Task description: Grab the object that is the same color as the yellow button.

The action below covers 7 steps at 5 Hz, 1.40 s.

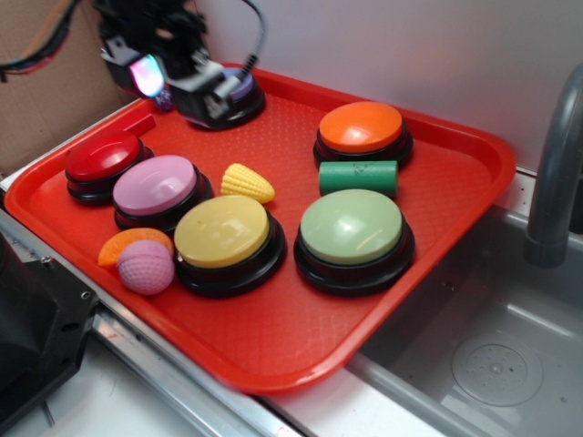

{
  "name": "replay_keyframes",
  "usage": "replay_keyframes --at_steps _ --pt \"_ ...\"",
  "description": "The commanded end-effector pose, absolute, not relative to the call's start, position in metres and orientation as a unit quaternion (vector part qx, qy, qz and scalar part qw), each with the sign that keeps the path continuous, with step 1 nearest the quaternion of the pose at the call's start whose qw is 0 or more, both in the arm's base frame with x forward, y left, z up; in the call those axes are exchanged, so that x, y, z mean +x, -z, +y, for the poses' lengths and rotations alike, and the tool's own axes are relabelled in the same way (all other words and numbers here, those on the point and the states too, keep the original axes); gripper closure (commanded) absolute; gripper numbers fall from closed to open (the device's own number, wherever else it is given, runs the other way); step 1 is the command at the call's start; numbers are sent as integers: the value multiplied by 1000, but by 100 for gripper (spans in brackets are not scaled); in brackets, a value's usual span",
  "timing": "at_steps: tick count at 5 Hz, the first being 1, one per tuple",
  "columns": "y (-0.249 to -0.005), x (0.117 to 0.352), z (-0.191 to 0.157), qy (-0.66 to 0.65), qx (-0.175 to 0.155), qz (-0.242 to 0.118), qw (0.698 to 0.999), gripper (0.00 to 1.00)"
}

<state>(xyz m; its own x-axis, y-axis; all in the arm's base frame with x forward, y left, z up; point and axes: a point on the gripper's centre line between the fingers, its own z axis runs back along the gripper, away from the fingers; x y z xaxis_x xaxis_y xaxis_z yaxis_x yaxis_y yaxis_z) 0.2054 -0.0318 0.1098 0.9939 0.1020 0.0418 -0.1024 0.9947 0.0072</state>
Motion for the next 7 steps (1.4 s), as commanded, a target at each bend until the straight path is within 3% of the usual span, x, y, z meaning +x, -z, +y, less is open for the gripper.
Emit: replay_keyframes --at_steps 1,4,6,7 --pt "-77 234 -31 -56 9 -44 997 0" --pt "-38 246 -23 -47 45 -29 997 0" --pt "-21 249 -28 -33 30 -14 999 0" --pt "-21 248 -30 -31 30 -17 999 8"
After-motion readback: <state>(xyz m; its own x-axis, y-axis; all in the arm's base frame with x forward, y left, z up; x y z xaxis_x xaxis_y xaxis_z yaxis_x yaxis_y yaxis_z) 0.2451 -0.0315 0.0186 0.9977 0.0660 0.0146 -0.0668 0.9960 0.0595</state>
